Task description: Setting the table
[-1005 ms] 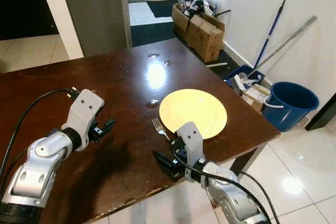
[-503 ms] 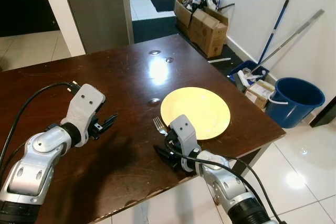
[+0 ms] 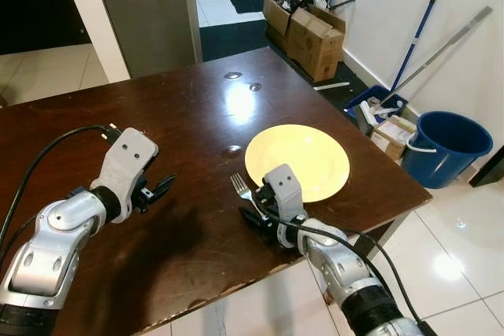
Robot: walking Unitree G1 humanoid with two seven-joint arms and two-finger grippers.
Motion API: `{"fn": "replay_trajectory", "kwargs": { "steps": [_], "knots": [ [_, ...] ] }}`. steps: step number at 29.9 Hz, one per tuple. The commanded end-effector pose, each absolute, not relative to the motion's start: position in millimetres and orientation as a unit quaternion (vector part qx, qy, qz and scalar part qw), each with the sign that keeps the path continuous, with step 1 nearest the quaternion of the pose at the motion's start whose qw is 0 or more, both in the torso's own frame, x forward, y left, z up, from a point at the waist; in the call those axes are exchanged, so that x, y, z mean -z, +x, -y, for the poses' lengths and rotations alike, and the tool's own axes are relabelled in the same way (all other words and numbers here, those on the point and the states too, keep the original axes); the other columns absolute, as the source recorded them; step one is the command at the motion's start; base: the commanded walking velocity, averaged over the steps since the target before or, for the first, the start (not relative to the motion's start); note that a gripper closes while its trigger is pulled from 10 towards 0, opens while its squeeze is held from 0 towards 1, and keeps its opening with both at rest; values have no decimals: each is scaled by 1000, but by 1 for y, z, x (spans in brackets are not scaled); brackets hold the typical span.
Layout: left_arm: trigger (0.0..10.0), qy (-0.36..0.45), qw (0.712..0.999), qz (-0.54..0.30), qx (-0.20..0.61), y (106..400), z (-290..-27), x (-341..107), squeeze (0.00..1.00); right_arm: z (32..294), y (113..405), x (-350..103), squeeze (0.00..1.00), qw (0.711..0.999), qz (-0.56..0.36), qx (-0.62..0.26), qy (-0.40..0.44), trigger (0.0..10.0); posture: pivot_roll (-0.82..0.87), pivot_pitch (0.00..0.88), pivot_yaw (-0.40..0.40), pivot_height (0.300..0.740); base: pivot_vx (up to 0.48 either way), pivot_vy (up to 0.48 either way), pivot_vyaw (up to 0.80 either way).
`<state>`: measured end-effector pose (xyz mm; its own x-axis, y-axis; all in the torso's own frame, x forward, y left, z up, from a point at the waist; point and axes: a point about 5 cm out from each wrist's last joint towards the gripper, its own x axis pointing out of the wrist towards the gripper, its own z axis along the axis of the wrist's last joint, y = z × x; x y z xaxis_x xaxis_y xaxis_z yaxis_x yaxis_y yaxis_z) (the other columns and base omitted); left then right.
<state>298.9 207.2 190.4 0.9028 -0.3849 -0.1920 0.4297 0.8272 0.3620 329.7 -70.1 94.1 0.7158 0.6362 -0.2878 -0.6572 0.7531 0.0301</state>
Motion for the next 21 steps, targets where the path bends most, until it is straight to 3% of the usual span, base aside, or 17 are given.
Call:
{"fn": "replay_trajectory", "kwargs": {
  "steps": [1, 2, 4, 5, 21],
  "knots": [
    [10000, 203, 952, -61, 220, 297, -206, -190, 0, 71, 320, -70, 0, 909, -206, -360, -39, 7373, 120, 77, 131, 740, 0, 0, 0],
    [10000, 202, 953, -60, 219, 297, -206, -190, 0, 72, 318, -65, 0, 904, -220, -364, -48, 1608, 120, 77, 131, 740, 0, 0, 0],
    [10000, 202, 953, -60, 219, 297, -206, -190, 0, 72, 318, -64, 0, 903, -223, -364, -50, 1608, 120, 77, 131, 740, 0, 0, 0],
    [10000, 201, 953, -60, 218, 297, -205, -189, 0, 74, 317, -62, 0, 901, -230, -364, -55, 0, 116, 69, 125, 740, 0, 0, 0],
    [10000, 192, 955, -58, 217, 299, -199, -185, 0, 82, 317, -56, 0, 896, -242, -364, -74, 0, 103, 52, 115, 740, 0, 0, 0]
  ]
}}
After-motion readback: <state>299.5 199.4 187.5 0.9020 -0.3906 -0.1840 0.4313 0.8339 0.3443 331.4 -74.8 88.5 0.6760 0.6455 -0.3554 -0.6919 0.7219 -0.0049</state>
